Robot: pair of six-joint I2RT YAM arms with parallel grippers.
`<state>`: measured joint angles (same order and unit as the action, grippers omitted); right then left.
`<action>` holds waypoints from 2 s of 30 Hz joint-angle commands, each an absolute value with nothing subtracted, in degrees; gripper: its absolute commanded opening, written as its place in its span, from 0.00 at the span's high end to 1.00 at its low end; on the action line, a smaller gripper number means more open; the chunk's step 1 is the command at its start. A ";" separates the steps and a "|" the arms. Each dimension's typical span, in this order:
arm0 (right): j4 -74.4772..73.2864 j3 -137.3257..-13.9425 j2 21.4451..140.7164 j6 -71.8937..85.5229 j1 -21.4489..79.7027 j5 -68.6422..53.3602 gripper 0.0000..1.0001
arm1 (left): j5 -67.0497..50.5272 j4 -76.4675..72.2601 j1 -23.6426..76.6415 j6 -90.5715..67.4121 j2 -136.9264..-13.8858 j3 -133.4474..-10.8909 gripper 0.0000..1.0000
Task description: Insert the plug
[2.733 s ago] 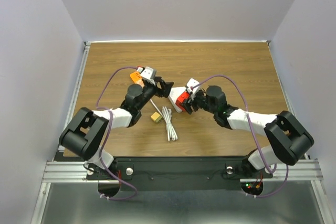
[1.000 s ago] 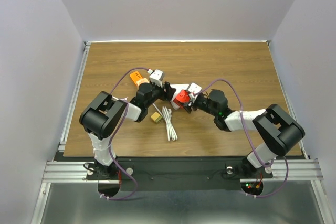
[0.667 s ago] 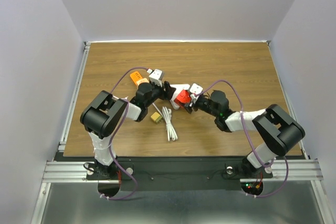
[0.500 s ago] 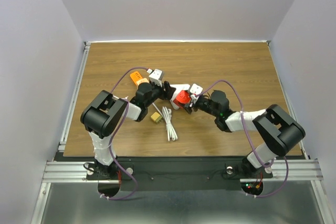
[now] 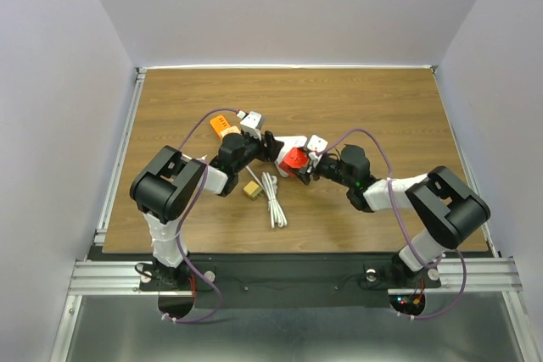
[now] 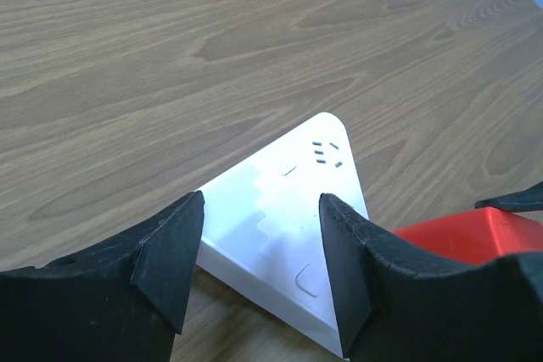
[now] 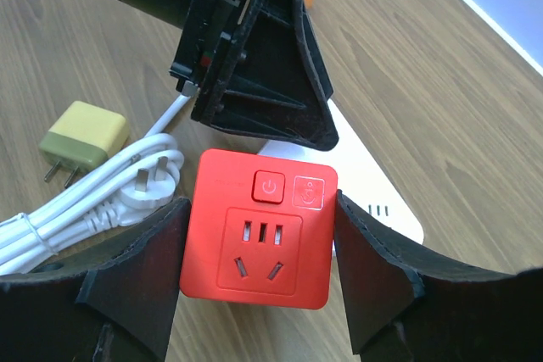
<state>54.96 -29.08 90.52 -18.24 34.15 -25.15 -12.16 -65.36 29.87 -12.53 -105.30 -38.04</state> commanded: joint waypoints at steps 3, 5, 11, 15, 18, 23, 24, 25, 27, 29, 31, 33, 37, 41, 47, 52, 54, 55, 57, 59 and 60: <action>61.43 -32.08 92.20 -17.93 32.87 -27.16 1.00 | -12.83 -66.45 29.44 -12.48 -105.91 -39.11 0.33; 61.61 -32.52 92.98 -18.02 32.78 -27.33 1.00 | -12.92 -66.53 29.36 -12.48 -105.91 -39.11 0.33; 62.23 -33.49 94.92 -17.67 32.26 -28.12 0.99 | -13.01 -66.62 29.36 -12.22 -106.08 -39.11 0.33; 62.31 -33.49 95.01 -17.49 32.08 -29.44 1.00 | -13.18 -66.62 29.36 -12.13 -106.26 -39.20 0.33; 62.23 -33.57 95.01 -17.40 31.99 -29.62 1.00 | -13.27 -66.71 29.27 -12.04 -106.08 -39.11 0.33; 62.14 -34.71 97.03 -16.88 31.55 -29.18 1.00 | -13.36 -66.53 29.09 -11.87 -106.52 -39.46 0.34; 62.05 -35.06 97.47 -16.44 31.47 -29.44 1.00 | -13.45 -66.36 29.09 -11.87 -106.78 -39.64 0.34; 62.05 -35.85 97.82 -16.17 30.86 -30.05 1.00 | -13.53 -66.27 29.00 -11.87 -107.05 -40.07 0.35; 61.79 -36.56 99.13 -15.12 29.89 -31.02 0.99 | -13.54 -66.01 28.65 -11.78 -107.92 -40.52 0.36; 60.56 -37.96 99.75 -14.85 29.62 -31.03 1.00 | -13.88 -66.01 28.39 -11.78 -108.45 -40.87 0.36; 56.11 -40.15 100.19 -15.82 29.62 -30.50 0.99 | -14.32 -66.27 28.04 -11.69 -108.72 -40.96 0.37; 53.19 -41.56 100.37 -16.78 29.62 -30.06 0.99 | -14.68 -66.53 27.95 -11.95 -109.16 -40.96 0.37; 50.72 -42.36 99.94 -17.31 29.62 -28.83 1.00 | -14.15 -69.34 27.51 -13.00 -108.55 -39.91 0.37; 49.57 -42.36 99.49 -17.31 29.62 -28.65 1.00 | -10.29 -71.10 25.93 -14.24 -105.73 -38.23 0.33; 49.31 -42.63 100.02 -17.14 29.71 -28.56 0.99 | -5.63 -68.74 23.91 -15.47 -105.90 -40.42 0.28; 49.31 -42.63 100.37 -17.14 29.62 -27.95 0.99 | -6.94 -65.84 23.12 -16.96 -109.51 -44.46 0.28; 49.31 -42.54 100.11 -17.14 29.62 -27.95 1.00 | -7.99 -64.78 22.94 -17.58 -111.09 -45.52 0.28; 49.31 -42.54 100.02 -17.23 29.62 -28.04 1.00 | -9.04 -64.51 22.94 -17.84 -111.62 -46.31 0.28; 49.31 -42.45 99.84 -17.23 29.71 -27.95 1.00 | -10.28 -63.72 22.94 -18.19 -112.58 -47.11 0.28; 49.22 -42.36 99.58 -17.23 29.62 -27.69 1.00 | -11.33 -62.23 22.94 -18.54 -113.11 -48.51 0.28; 49.31 -42.36 99.41 -17.31 29.62 -27.77 1.00 | -11.77 -61.10 22.94 -18.72 -113.55 -48.78 0.28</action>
